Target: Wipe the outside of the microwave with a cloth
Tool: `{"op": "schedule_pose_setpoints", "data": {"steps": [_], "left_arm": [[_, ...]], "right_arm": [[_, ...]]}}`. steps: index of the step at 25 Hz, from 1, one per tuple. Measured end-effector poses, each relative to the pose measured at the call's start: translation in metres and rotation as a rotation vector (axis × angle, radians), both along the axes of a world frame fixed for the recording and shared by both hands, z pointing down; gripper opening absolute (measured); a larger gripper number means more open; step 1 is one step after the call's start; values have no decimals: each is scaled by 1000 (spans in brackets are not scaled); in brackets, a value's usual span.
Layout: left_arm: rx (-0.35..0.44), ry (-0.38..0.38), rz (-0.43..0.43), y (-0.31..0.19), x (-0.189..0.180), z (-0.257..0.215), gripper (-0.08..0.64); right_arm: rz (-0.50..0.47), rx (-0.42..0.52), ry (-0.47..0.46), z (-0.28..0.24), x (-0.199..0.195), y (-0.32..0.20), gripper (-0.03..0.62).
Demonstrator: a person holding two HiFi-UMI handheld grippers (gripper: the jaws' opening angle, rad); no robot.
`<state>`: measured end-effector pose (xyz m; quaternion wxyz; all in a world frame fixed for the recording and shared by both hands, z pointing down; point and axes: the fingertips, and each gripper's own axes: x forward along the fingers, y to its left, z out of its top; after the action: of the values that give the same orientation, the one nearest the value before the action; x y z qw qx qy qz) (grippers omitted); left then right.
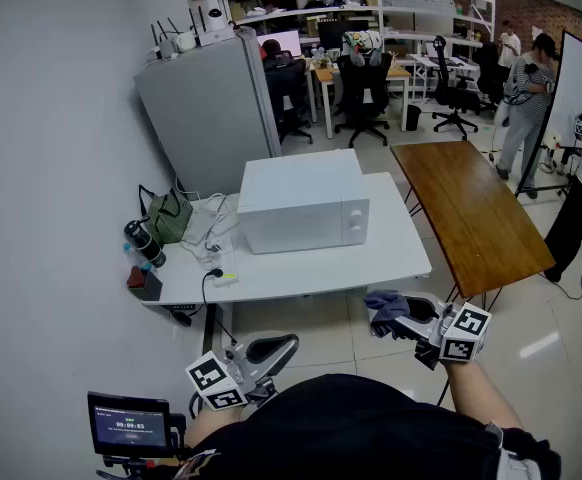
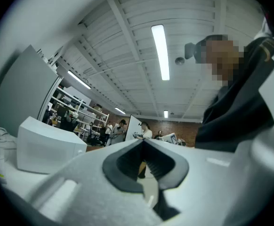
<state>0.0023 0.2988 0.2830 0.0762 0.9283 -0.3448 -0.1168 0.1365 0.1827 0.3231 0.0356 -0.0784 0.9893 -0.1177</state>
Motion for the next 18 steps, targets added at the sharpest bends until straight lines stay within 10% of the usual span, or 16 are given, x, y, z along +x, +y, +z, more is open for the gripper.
{"op": "schedule_pose_setpoints", "data": {"steps": [9,18], "left_arm": [[-18,-7,-19,-33,8,9,5],[18,6,-24,-77,-120,11,5]], "right_arm": [[-83,32,31,9,-17,-31,138],[-89,55,82,-2,-146,-79,138]]}}
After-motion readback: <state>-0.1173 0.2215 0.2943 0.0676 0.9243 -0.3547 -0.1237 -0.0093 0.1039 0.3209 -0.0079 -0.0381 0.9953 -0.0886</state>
